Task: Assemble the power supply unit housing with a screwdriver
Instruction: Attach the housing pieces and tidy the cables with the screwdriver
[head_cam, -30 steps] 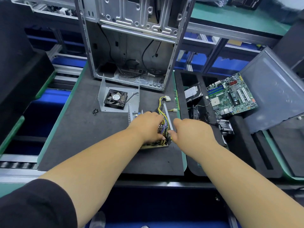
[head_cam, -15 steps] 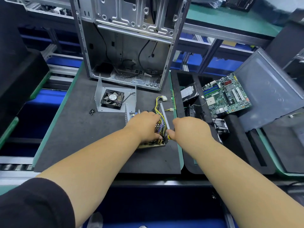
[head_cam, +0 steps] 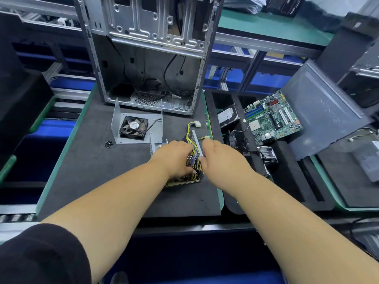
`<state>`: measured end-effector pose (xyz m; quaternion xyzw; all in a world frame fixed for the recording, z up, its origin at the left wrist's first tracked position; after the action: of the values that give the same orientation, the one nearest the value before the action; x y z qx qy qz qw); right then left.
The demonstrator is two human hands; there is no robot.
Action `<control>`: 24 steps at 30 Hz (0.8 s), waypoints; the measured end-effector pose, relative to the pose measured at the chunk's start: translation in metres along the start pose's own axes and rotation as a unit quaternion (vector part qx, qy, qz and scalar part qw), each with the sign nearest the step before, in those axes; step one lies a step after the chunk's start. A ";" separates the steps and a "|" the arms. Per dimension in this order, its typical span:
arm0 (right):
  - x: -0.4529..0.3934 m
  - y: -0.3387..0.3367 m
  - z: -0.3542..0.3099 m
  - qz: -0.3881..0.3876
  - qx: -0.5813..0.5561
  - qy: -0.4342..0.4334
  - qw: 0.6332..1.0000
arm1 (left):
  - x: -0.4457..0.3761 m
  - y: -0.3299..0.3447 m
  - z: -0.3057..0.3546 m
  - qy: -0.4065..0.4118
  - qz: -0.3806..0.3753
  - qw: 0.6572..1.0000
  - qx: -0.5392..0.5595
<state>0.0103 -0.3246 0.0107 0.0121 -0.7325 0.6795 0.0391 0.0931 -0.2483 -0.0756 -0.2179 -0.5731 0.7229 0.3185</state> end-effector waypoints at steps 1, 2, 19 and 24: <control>0.000 0.000 0.001 0.002 0.006 0.000 1.000 | 0.000 0.000 0.000 0.000 -0.002 1.000 0.001; -0.001 -0.001 0.001 0.006 0.013 0.004 1.000 | 0.000 0.000 0.000 0.000 -0.004 1.000 0.001; 0.004 0.003 0.000 -0.039 0.016 0.007 0.999 | 0.000 0.000 -0.001 -0.002 0.010 1.000 0.000; 0.002 -0.001 0.006 -0.038 0.033 -0.019 0.999 | -0.001 0.000 -0.002 -0.007 0.006 1.000 0.001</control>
<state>0.0079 -0.3301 0.0109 0.0537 -0.7094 0.7009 0.0506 0.0953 -0.2473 -0.0765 -0.2158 -0.5737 0.7266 0.3104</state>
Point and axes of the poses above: each hand's wrist, its own x-axis away from the middle knuckle, its own y-axis out of the palm, z = x × y, the point moved 7 cm from there along -x, towards the middle knuckle, and after that the axes turned 1 degree about -x, right-handed, at the moved point
